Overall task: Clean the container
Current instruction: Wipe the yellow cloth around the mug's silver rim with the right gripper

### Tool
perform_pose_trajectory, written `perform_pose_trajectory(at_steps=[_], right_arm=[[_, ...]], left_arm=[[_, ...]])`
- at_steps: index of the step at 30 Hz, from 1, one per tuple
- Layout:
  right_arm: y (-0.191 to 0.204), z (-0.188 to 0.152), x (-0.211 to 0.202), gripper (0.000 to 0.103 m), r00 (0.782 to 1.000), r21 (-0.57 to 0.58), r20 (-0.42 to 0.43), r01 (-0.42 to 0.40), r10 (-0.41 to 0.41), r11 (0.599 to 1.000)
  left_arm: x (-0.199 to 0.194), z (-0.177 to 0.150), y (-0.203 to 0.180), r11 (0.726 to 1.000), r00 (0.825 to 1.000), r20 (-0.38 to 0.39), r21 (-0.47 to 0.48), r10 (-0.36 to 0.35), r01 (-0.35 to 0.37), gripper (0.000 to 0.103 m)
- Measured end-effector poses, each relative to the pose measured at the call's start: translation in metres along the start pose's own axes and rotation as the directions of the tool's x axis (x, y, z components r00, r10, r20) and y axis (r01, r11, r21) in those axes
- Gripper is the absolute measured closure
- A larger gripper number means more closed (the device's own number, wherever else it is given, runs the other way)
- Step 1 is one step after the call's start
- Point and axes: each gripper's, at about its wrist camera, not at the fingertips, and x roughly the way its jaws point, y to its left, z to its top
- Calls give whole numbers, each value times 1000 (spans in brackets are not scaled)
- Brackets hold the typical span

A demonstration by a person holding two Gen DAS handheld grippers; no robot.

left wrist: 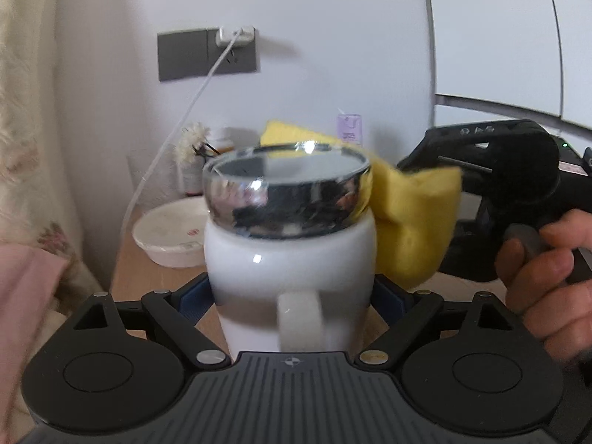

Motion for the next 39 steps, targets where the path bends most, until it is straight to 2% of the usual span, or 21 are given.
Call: perform_pose_trajectory(at_steps=[4, 9, 11, 13, 17, 21, 23, 29, 33, 39], right_arm=[[-6, -1, 1, 85, 996, 2, -16, 92, -92, 996], [-3, -3, -2, 85, 999, 2, -3, 53, -53, 999], [-2, -4, -3, 85, 999, 1, 2, 38, -38, 999], [-1, -5, -4, 85, 1000, 1, 7, 22, -22, 1000], [-5, -6, -3, 85, 998, 8, 3, 66, -66, 998], [2, -8, -6, 84, 1000, -2, 19, -22, 22, 1000], [6, -9, -5, 84, 999, -24, 24, -35, 35, 999], [-6, -10, -2, 84, 999, 4, 19, 50, -50, 999], [-2, -10, -5, 84, 999, 17, 23, -41, 41, 999], [-7, -11, 0, 85, 995, -38, 5, 99, -99, 994]], left_arm=[[-9, 5, -13, 996, 996, 16, -15, 86, -86, 11], [-24, -1, -30, 984, 982, 84, -57, 170, -166, 11], [-27, -3, -35, 978, 973, 107, -61, 203, -198, 15], [-28, -5, -36, 978, 971, 121, -72, 205, -197, 16], [-30, -9, -34, 982, 972, 151, -77, 181, -171, 16], [-32, -11, -31, 989, 975, 167, -67, 145, -135, 16], [-32, -12, -28, 992, 977, 174, -57, 124, -115, 15], [-32, -20, -17, 998, 977, 204, -35, 60, -54, 16], [-30, -21, -6, 1000, 978, 209, -4, -8, 9, 16], [-29, -23, 12, 994, 971, 213, 35, -108, 102, 16]])
